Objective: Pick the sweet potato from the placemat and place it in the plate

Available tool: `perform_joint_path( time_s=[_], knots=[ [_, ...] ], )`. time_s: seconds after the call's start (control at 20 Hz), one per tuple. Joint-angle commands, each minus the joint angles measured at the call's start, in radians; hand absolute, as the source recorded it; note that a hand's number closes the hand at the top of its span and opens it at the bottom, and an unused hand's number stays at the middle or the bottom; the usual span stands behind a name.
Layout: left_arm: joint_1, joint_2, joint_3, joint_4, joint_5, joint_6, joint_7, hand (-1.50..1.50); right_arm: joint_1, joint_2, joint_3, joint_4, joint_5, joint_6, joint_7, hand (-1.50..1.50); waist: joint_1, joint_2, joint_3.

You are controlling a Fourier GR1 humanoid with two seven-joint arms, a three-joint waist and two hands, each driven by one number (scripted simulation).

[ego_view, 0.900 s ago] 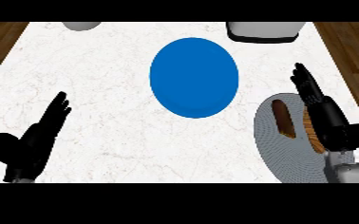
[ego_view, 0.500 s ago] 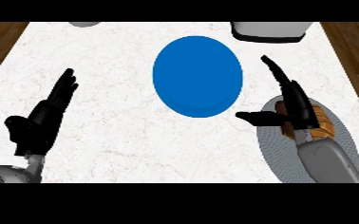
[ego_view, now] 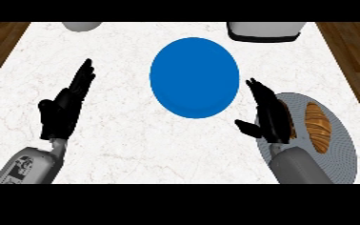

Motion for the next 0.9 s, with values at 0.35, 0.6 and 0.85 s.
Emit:
perform_joint_path(
  time_s=[0.35, 0.6, 0.85],
  knots=[
    [-0.026, -0.025, 0.066, 0.095, -0.002, -0.067, -0.032, 0.00, 0.030, -0.050, 0.103, -0.351, 0.474, 0.209, 0.424, -1.50, -0.020, -0.004, 0.011],
    [-0.026, -0.023, 0.041, 0.076, -0.031, -0.043, -0.001, 0.00, -0.025, 0.000, 0.138, -0.357, 0.529, 0.610, 0.666, -1.50, -0.015, -0.008, 0.008],
    [-0.059, -0.056, 0.043, 0.066, -0.046, -0.040, 0.029, 0.00, -0.050, 0.044, 0.111, -0.465, 0.495, 0.891, 0.806, -1.50, -0.009, -0.001, 0.012]
  ],
)
